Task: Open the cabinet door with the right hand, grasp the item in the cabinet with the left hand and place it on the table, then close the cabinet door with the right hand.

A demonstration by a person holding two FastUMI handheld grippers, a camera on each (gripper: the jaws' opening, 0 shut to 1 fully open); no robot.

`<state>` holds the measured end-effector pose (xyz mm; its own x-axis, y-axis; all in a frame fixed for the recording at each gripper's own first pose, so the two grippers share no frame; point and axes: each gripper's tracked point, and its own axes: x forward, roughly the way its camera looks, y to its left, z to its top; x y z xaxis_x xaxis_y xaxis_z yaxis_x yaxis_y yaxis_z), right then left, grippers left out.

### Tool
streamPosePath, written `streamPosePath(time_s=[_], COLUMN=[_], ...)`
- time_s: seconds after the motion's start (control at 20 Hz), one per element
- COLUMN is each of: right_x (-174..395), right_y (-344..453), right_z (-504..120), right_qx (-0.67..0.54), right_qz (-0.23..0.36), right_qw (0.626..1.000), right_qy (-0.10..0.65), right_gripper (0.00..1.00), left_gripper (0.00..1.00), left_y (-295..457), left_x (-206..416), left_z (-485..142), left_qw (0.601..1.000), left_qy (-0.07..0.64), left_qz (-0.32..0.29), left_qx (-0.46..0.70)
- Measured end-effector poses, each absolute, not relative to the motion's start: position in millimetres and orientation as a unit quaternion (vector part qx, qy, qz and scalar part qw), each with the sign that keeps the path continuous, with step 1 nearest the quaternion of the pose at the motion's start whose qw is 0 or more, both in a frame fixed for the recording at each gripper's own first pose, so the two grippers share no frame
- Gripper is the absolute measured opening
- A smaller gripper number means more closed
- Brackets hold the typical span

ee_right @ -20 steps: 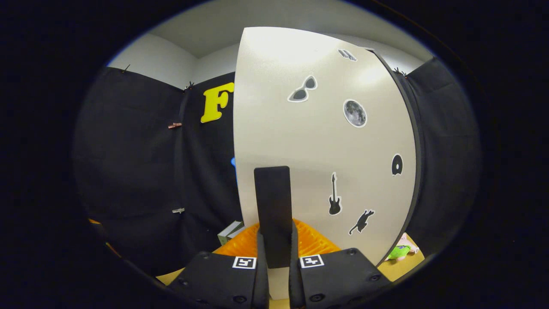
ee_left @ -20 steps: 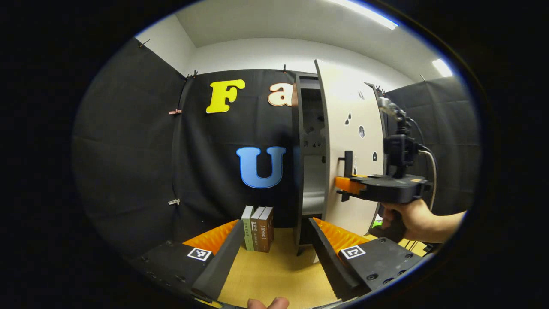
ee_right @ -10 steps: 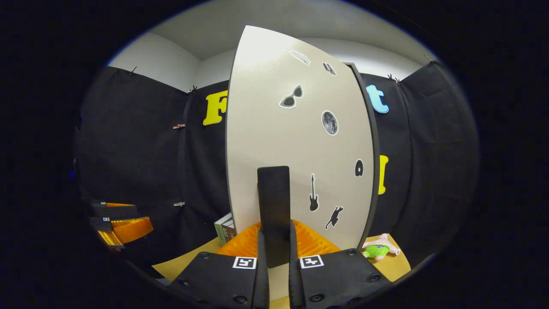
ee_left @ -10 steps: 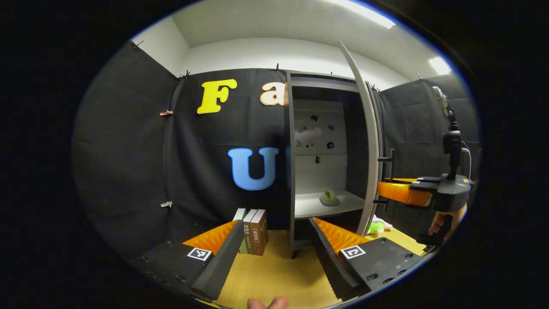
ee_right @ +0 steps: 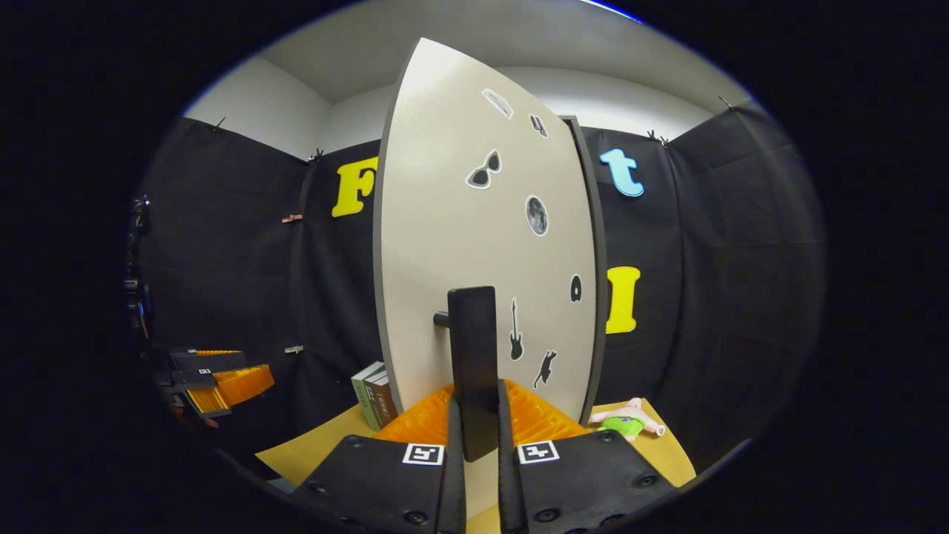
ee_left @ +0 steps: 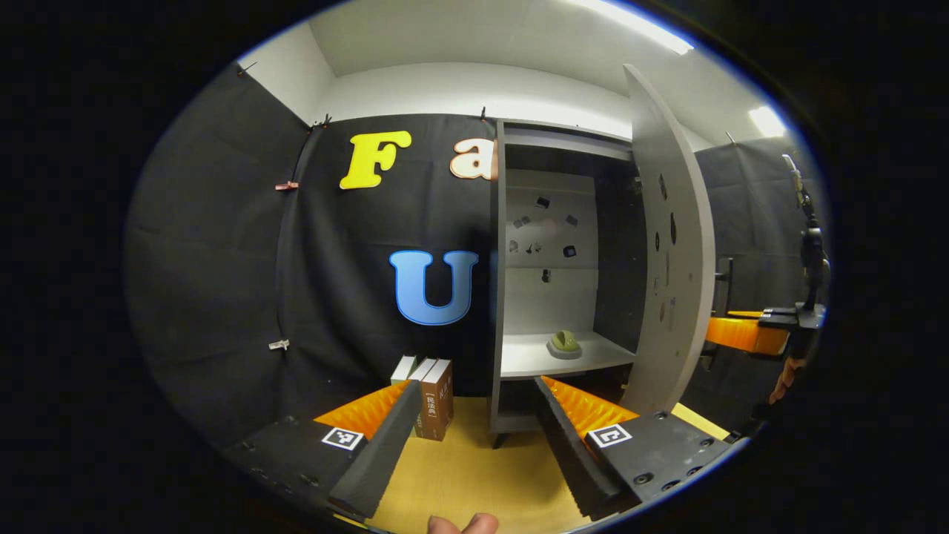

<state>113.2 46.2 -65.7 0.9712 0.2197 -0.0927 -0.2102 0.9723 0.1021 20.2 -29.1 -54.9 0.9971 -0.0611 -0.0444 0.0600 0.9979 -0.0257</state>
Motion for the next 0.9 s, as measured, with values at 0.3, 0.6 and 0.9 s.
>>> streamPosePath(time_s=[0.3, 0.6, 0.9], right_x=[108, 109, 103], right_y=[12, -22, -74], right_z=[-64, -51, -48], right_qx=[0.021, 0.031, 0.013], right_qz=[0.06, 0.033, 0.012], right_qw=[0.997, 0.999, 1.0], right_qy=[0.052, 0.028, 0.019], right_gripper=[0.2, 0.2, 0.16], left_gripper=[0.95, 0.95, 0.94], left_y=[-53, -74, -84], left_x=[39, 51, 63], left_z=[-47, -38, -27], left_qw=[0.999, 0.998, 0.998], left_qy=[0.011, -0.003, -0.016], left_qz=[-0.045, -0.055, -0.051], left_qx=[-0.019, -0.026, -0.021])
